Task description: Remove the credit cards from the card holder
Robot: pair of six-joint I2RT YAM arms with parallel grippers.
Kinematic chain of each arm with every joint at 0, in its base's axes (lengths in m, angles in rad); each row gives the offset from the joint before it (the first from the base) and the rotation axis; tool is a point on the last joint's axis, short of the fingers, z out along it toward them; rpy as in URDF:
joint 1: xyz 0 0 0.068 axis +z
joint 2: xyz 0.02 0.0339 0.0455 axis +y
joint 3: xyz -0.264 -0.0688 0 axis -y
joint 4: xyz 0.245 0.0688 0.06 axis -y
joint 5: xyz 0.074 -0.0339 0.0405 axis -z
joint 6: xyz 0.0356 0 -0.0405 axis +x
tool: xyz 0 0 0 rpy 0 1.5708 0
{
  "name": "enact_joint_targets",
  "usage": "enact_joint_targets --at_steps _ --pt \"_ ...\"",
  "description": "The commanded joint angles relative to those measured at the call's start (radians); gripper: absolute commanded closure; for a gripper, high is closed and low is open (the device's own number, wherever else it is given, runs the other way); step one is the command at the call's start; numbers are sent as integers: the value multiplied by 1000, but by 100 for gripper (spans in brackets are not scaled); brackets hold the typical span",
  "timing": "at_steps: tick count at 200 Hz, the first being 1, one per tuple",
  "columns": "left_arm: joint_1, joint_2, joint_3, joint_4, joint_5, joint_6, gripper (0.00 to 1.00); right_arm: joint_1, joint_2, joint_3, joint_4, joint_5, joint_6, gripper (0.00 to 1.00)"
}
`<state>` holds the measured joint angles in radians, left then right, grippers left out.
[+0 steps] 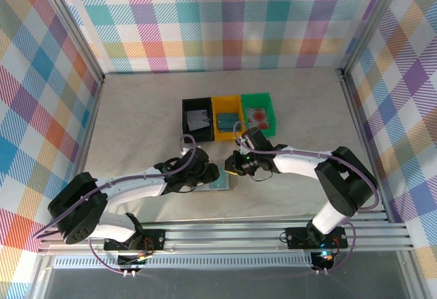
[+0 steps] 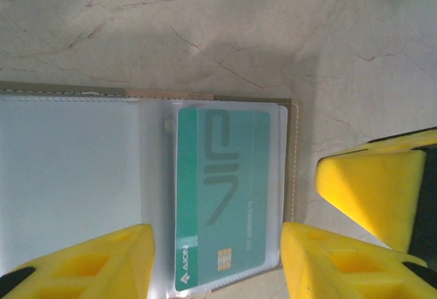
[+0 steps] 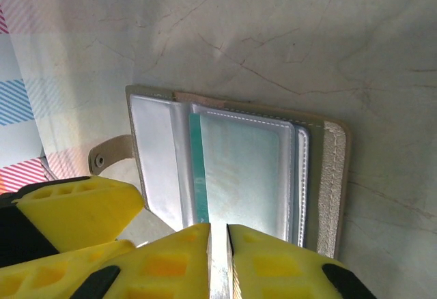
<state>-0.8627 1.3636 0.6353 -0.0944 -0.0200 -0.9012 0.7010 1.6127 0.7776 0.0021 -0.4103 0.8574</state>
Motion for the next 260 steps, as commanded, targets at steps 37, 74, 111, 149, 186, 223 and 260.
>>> enact_joint_targets --at_steps 37,74,111,149,186,223,260 --pt "-12 59 -14 84 -10 -12 56 12 42 -21 49 -5 18 88" --pt "-13 87 -19 97 -2 -12 60 14 66 -15 56 -10 21 89" --pt "-13 99 -31 94 -9 9 60 15 74 -18 65 -13 22 89" --pt "-13 134 -25 113 1 19 62 17 93 -8 68 -19 23 90" --pt "-13 153 -27 151 12 15 66 18 102 -10 71 -18 25 91" --pt "-14 137 -29 156 12 21 68 18 126 -9 70 -18 27 92" --pt "-14 137 -28 168 16 18 70 18 132 -10 66 -13 27 92"
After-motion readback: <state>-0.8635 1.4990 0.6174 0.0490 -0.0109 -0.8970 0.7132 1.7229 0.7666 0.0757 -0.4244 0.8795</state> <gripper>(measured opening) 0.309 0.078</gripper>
